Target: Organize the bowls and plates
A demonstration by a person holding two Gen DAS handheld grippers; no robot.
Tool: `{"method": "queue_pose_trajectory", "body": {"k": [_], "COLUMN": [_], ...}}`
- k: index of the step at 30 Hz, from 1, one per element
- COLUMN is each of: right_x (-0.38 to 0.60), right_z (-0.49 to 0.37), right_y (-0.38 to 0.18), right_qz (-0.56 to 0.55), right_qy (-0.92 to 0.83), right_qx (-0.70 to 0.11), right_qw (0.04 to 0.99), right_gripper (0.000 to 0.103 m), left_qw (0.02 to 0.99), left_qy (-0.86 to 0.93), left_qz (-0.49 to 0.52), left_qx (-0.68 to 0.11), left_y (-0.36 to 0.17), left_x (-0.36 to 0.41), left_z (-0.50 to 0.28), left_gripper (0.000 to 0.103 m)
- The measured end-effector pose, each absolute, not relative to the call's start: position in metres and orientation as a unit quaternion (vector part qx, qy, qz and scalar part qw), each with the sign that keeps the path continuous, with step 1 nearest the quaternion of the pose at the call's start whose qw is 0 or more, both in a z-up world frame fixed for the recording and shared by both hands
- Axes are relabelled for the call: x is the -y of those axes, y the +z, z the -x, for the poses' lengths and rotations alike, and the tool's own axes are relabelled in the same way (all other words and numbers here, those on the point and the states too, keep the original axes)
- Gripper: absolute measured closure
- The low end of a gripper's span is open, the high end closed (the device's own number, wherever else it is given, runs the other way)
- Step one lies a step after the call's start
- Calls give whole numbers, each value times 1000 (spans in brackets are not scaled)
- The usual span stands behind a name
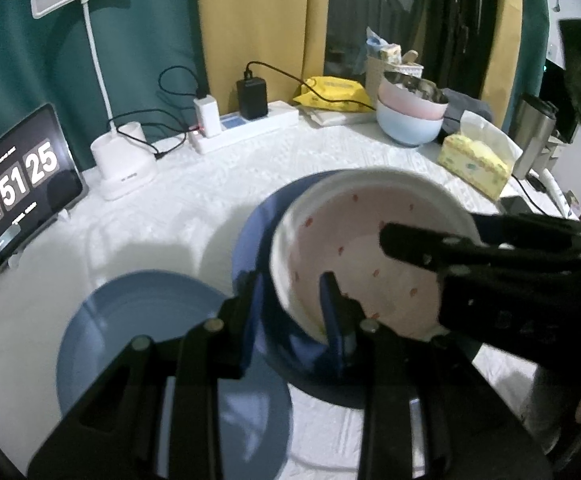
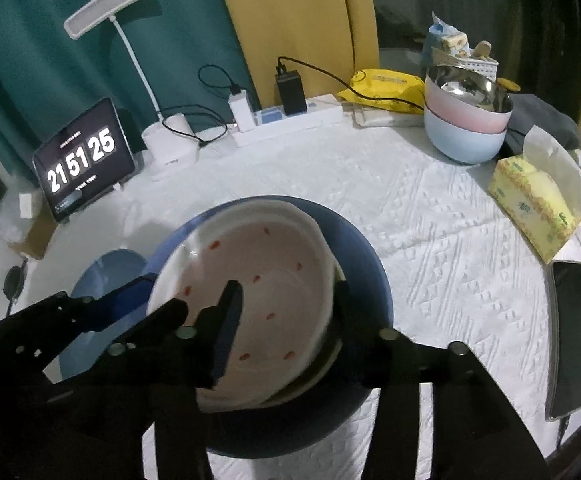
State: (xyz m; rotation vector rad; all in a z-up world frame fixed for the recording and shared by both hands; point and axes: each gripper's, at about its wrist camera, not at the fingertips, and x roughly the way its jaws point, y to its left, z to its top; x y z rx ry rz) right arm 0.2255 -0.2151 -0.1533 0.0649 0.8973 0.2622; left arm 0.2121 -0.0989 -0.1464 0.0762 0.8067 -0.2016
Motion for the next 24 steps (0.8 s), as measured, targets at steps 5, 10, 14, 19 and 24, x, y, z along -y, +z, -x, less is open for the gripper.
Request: {"method": "queue_pose_trajectory", "body": {"k": [5,10,14,19,24], "right_x": [218,217,220,228,234], "right_z": [-221,-219,-218,-219,-218], "right_y": [-141,-138,-139,-138,-135], "right_qz": [-25,-17,-19,-21,-23], "right_qy": [125,123,116,107,105], "right_qx": [-417,-413,-413,-411,-407], "right_qw": [900,902,903,905,907], "right_gripper": [43,43,43,43,43], "left_qw": [916,918,921,924,926], "left_qy": [-99,-102,-96,-87,-81], "left_qz": [-31,-18,-8,-1,8], "left_qx": [-388,-384,-377,-373,-369], "left_y": [-144,-137,-131,-129,-130], "left_x": [95,89,80,71,62], "left_z": [-211,-208,-207,-206,-205], "left_gripper": [72,72,71,69,63]}}
